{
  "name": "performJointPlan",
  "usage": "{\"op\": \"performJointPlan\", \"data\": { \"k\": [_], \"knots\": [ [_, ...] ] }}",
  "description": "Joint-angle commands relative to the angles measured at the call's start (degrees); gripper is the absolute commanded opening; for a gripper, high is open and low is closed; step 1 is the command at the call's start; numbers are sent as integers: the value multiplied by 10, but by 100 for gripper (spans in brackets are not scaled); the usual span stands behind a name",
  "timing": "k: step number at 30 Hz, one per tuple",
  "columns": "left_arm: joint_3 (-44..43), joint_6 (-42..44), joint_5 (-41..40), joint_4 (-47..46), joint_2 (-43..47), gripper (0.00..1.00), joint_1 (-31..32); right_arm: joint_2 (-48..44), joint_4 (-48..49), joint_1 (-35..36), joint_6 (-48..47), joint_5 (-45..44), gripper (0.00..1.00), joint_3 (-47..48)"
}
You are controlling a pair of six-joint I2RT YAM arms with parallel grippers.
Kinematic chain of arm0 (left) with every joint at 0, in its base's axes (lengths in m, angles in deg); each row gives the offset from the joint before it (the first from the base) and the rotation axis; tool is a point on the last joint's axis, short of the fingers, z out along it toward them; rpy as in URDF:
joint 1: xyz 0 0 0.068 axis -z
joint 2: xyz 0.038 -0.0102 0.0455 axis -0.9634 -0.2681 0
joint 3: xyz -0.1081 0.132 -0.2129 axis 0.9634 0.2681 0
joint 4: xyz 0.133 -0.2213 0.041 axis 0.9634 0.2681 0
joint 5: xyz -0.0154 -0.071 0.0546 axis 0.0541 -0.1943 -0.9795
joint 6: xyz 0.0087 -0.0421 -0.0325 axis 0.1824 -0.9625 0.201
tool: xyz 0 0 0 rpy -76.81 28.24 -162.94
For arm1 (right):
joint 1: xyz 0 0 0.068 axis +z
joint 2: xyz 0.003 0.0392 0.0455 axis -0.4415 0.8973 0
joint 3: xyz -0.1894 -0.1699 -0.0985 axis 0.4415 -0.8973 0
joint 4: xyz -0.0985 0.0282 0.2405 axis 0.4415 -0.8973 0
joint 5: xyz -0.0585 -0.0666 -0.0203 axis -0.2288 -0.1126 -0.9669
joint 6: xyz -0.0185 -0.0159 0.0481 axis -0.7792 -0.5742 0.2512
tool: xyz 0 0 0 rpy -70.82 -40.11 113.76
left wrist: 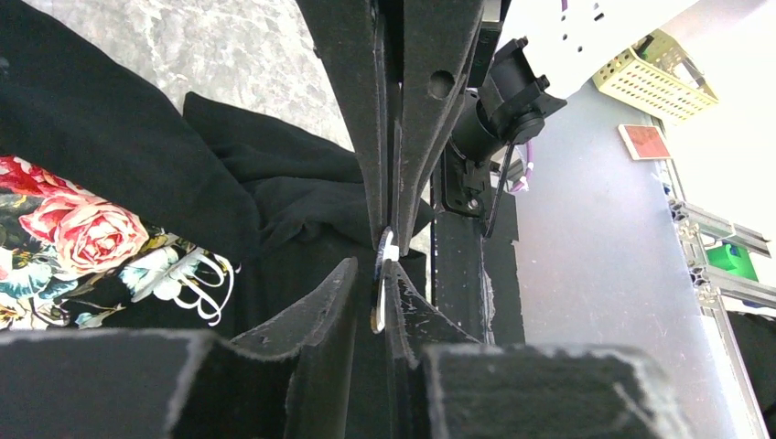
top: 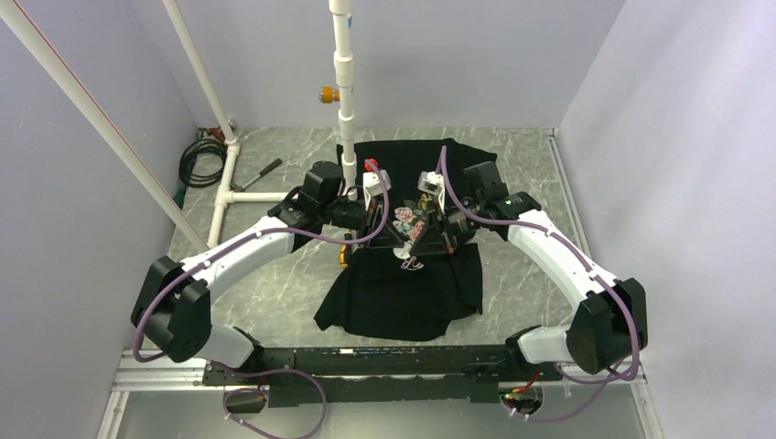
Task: Remove the brooch from the garment
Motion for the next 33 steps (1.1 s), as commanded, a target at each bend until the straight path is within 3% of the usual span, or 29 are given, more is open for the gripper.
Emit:
{"op": "performJointPlan", "data": {
  "k": [1, 4, 10, 14, 16, 19, 22, 24, 27, 31, 32, 33],
  "knots": [
    [-4, 15, 7, 4, 5, 20, -1, -17, 18, -3, -6, 20, 0, -3],
    [-7, 29, 13, 28, 6, 17, -2, -17, 23, -3, -2, 16, 0, -7],
    [-8, 46, 8, 55, 9, 21, -2, -16, 21, -3, -5, 14, 0, -6],
    [-11, 44, 8, 53, 8, 11, -2, -17, 24, -3, -3, 17, 0, -8],
    [-14, 45, 10, 53, 9, 0, -2, -16, 27, -3, -1, 17, 0, -10],
    [-18, 50, 10, 61, 12, 0, -2, -15, 31, -3, 9, 12, 1, -11],
    [-22, 65, -6, 87, 17, 0, -6, -13, 33, -3, 17, 9, 37, -10],
    [-30, 93, -24, 125, 19, 0, -14, -12, 37, -3, 26, 8, 52, -7],
    [-39, 149, -62, 186, 25, 0, -28, -14, 41, -3, 33, 5, 65, -3],
    [-28, 216, -106, 247, 51, 0, -47, -16, 38, -8, 31, -6, 75, -1],
    [-26, 232, -113, 264, 57, 0, -55, -18, 40, -10, 31, -11, 86, -3],
    [-23, 248, -122, 278, 64, 0, -63, -19, 41, -12, 31, -17, 90, -5]
  ]
}}
